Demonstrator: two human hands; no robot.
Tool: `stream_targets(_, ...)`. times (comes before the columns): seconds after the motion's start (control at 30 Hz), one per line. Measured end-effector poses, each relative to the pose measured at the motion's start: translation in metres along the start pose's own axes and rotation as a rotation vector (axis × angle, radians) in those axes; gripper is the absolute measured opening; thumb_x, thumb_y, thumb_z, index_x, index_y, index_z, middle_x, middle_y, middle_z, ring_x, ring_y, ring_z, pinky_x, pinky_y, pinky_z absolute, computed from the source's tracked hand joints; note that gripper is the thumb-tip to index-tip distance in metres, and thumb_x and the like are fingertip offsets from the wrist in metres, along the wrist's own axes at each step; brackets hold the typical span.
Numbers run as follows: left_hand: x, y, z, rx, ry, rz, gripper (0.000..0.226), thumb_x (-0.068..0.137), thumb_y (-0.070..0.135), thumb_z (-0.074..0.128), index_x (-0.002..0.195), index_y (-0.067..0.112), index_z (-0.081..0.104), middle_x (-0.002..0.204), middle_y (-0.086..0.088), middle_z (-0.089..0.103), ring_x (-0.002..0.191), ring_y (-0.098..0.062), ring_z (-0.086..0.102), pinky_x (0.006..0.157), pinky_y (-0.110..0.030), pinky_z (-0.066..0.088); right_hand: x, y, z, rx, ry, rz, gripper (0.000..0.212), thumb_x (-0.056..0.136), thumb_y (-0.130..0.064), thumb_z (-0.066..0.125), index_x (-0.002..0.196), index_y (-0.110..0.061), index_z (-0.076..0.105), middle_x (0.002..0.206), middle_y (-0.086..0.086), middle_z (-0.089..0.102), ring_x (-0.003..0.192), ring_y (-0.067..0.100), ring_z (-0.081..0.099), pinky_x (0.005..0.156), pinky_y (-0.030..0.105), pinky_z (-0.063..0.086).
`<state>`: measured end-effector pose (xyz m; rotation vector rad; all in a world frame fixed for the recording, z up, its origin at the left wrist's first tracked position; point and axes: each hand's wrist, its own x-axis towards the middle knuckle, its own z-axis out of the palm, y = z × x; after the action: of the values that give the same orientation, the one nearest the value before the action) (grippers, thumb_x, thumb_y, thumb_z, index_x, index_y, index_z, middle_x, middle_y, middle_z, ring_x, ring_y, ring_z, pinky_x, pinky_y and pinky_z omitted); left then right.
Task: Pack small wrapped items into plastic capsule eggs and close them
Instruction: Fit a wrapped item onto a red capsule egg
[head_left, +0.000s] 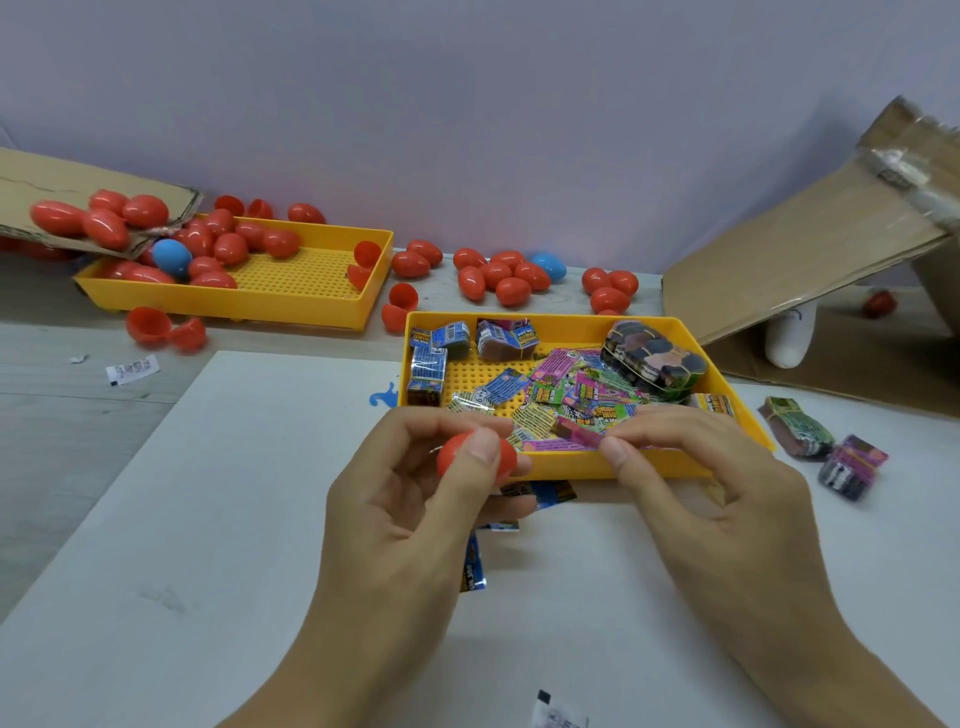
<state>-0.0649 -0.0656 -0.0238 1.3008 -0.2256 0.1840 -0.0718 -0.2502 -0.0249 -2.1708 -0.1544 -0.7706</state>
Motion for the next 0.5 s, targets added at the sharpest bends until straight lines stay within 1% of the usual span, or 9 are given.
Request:
stream_targets(0.03, 0.000, -0.001, -0.001, 0.003, -0.004, -0.001, 0.019, 0.081, 0.026, 0.072, 0.087, 0.008, 0.066, 0.098, -0.011, 0.073, 0.087, -0.030, 0.074, 0.064, -0.037, 0.062, 0.000, -0.001, 0.000, 0.022, 0.011, 0.022, 0.001, 0.086, -0.032, 0.071, 0.085, -0.032, 0.071, 0.093, -0.019, 0.069, 0.103, 0.008, 0.063, 0.093, 0.040, 0.047)
stream_targets(0.07, 0.000, -0.002, -0.001, 0.005, -0.008, -0.004, 0.014, 0.082, 0.019, 0.071, 0.087, 0.007, 0.066, 0.098, -0.011, 0.073, 0.087, -0.030, 0.074, 0.064, -0.037, 0.062, 0.000, -0.002, 0.001, 0.047, 0.025, 0.050, 0.004, 0.087, -0.036, 0.072, 0.085, -0.033, 0.070, 0.095, -0.019, 0.069, 0.103, 0.006, 0.063, 0.093, 0.036, 0.046)
stream_targets(0.13, 0.000, -0.004, -0.003, 0.011, -0.026, -0.008, 0.008, 0.083, 0.012, 0.062, 0.088, 0.008, 0.067, 0.095, -0.011, 0.073, 0.083, -0.030, 0.074, 0.061, -0.036, 0.061, -0.001, -0.004, 0.000, 0.121, 0.048, 0.086, 0.006, 0.089, -0.039, 0.070, 0.085, -0.034, 0.069, 0.096, -0.017, 0.069, 0.100, 0.007, 0.064, 0.090, 0.029, 0.047)
stream_targets(0.2, 0.000, -0.003, -0.003, -0.002, -0.064, -0.028, 0.017, 0.086, 0.009, 0.052, 0.090, 0.013, 0.069, 0.090, -0.013, 0.070, 0.075, -0.028, 0.071, 0.056, -0.035, 0.059, -0.002, -0.010, -0.001, 0.256, 0.025, 0.077, 0.008, 0.089, -0.034, 0.065, 0.084, -0.032, 0.070, 0.091, -0.012, 0.071, 0.093, 0.011, 0.066, 0.083, 0.023, 0.050)
stream_targets(0.23, 0.000, -0.002, -0.003, -0.013, -0.091, -0.045, 0.023, 0.086, 0.008, 0.049, 0.091, 0.015, 0.070, 0.086, -0.013, 0.068, 0.069, -0.028, 0.068, 0.053, -0.035, 0.056, -0.003, -0.013, -0.001, 0.332, -0.004, 0.068, 0.009, 0.088, -0.031, 0.063, 0.083, -0.030, 0.071, 0.087, -0.009, 0.071, 0.086, 0.010, 0.067, 0.078, 0.020, 0.051)
stream_targets(0.3, 0.000, -0.001, -0.004, -0.022, -0.157, -0.073, 0.025, 0.084, 0.014, 0.051, 0.092, 0.016, 0.074, 0.080, -0.011, 0.064, 0.061, -0.027, 0.060, 0.048, -0.033, 0.050, -0.005, -0.019, 0.000, 0.473, -0.068, 0.092, 0.011, 0.084, -0.030, 0.063, 0.083, -0.026, 0.073, 0.078, -0.008, 0.070, 0.070, 0.009, 0.065, 0.067, 0.016, 0.051)
stream_targets(0.37, 0.000, 0.000, -0.004, -0.019, -0.212, -0.121, 0.028, 0.082, 0.033, 0.054, 0.092, 0.018, 0.076, 0.077, -0.010, 0.062, 0.057, -0.023, 0.056, 0.046, -0.031, 0.046, -0.007, -0.022, 0.002, 0.574, -0.112, 0.158, 0.011, 0.081, -0.030, 0.065, 0.081, -0.025, 0.074, 0.073, -0.005, 0.069, 0.059, 0.011, 0.060, 0.058, 0.018, 0.051)
stream_targets(0.43, 0.001, 0.001, -0.003, -0.006, -0.254, -0.173, 0.031, 0.080, 0.043, 0.058, 0.092, 0.020, 0.076, 0.075, -0.008, 0.061, 0.054, -0.019, 0.055, 0.045, -0.029, 0.045, -0.008, -0.021, 0.004, 0.615, -0.144, 0.205, 0.010, 0.081, -0.026, 0.066, 0.081, -0.021, 0.075, 0.070, 0.003, 0.069, 0.055, 0.013, 0.058, 0.053, 0.022, 0.049)
stream_targets(0.5, 0.001, 0.001, -0.003, 0.006, -0.268, -0.193, 0.030, 0.077, 0.043, 0.064, 0.094, 0.021, 0.076, 0.073, -0.010, 0.061, 0.052, -0.020, 0.055, 0.045, -0.027, 0.045, -0.009, -0.020, 0.006, 0.643, -0.182, 0.246, 0.010, 0.083, -0.029, 0.071, 0.081, -0.021, 0.076, 0.067, 0.007, 0.068, 0.055, 0.014, 0.058, 0.049, 0.022, 0.046)
